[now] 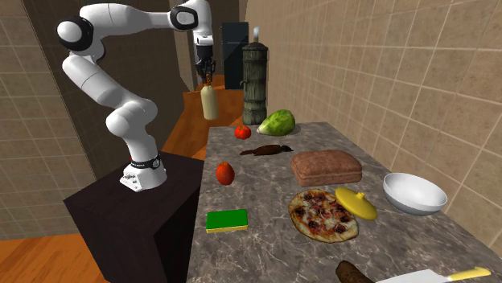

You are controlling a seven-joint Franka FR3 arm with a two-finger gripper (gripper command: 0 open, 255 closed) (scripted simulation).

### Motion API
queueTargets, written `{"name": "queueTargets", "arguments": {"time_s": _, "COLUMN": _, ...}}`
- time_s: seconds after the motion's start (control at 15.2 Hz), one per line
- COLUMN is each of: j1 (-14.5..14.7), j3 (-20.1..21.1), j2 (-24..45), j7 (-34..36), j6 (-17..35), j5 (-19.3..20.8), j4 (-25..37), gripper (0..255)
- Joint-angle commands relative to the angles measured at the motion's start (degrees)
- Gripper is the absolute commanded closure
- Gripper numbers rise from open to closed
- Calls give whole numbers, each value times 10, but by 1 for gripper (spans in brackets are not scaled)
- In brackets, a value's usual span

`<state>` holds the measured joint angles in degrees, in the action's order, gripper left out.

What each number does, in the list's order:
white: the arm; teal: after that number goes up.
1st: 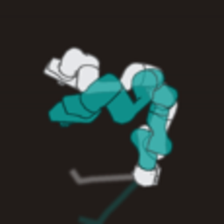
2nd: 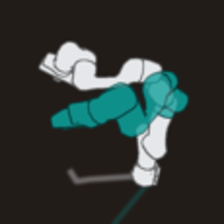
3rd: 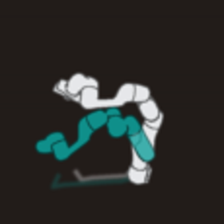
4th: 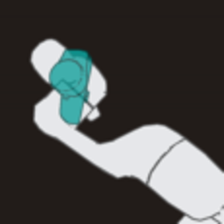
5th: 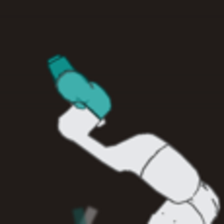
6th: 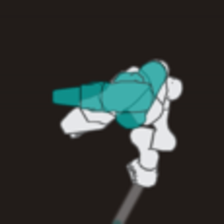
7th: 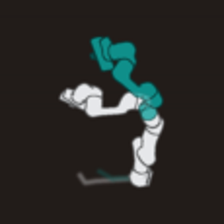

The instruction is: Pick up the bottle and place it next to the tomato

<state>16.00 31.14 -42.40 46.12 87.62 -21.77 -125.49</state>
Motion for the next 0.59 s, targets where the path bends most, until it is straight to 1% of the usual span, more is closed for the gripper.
{"name": "queueTargets", "arguments": {"time_s": 0.0, "j1": 1, "j3": 3, "j2": -3, "j7": -3, "j6": 15, "j5": -3, "j4": -18, "gripper": 255}}
{"name": "queueTargets", "arguments": {"time_s": 0.53, "j1": 8, "j3": 20, "j2": -15, "j7": -9, "j6": 70, "j5": -19, "j4": -83, "gripper": 255}}
